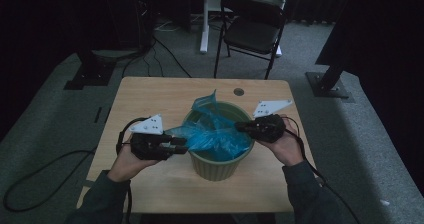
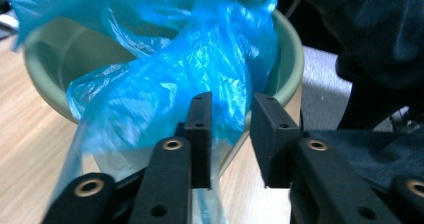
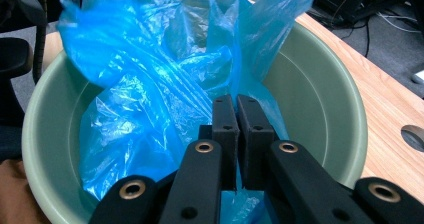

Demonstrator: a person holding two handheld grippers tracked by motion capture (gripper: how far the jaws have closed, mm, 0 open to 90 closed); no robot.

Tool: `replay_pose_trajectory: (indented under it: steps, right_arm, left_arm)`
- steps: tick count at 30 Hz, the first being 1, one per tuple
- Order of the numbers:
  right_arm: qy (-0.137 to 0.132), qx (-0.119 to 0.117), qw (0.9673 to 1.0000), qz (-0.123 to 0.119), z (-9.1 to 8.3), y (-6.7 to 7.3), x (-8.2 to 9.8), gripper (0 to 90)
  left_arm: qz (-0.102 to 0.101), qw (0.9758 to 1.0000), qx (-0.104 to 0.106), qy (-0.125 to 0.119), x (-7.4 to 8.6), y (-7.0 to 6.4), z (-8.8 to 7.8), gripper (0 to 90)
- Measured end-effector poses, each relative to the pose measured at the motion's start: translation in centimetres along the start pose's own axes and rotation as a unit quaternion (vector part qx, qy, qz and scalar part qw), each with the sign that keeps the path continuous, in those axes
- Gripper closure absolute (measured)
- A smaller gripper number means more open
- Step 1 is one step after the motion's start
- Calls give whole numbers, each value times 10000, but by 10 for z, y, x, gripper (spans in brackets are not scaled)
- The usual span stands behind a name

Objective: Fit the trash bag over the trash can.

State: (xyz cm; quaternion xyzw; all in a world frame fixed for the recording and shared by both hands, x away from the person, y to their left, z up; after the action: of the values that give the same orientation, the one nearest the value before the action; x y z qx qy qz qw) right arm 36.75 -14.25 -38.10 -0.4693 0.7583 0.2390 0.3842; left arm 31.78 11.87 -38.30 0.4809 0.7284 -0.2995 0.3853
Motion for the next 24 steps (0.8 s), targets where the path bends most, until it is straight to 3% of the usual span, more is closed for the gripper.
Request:
replay_pose_trajectory:
  steps: [5, 14, 18, 23, 24]
  right_arm:
    - [-62, -9, 10000, -5, -1, 0, -2, 878]
    - [-69, -64, 9999, -90, 3, 5, -6, 877]
    - [-93, -89, 9998, -117, 5, 6, -8, 878]
    - [-86, -100, 9998, -132, 7, 7, -9, 880]
    - [-76, -109, 9998, -167, 8, 8, -9, 882]
  left_arm:
    - [-70, 9997, -168, -163, -12, 9, -8, 635]
    - [-49, 9992, -355, -196, -23, 21, -6, 602]
    - [-36, 9982, -493, -353, -31, 26, -9, 595]
    - [31, 9967, -768, -248, -39, 36, -4, 566]
    - [-31, 9960, -882, -134, -41, 46, 3, 561]
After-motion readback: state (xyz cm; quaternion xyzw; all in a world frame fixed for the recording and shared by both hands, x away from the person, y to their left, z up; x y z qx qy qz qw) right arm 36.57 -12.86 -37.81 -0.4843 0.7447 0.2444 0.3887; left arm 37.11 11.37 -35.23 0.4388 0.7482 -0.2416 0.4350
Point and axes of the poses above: each handheld gripper's, and its own axes: z roughly forward along the jaws, x roughly out of its underside, y roughly to its left, the point moved 6 cm from there along z, roughly forward along the jaws, and after that the axes turned 3 degrees about -x, right-handed, at the moved point
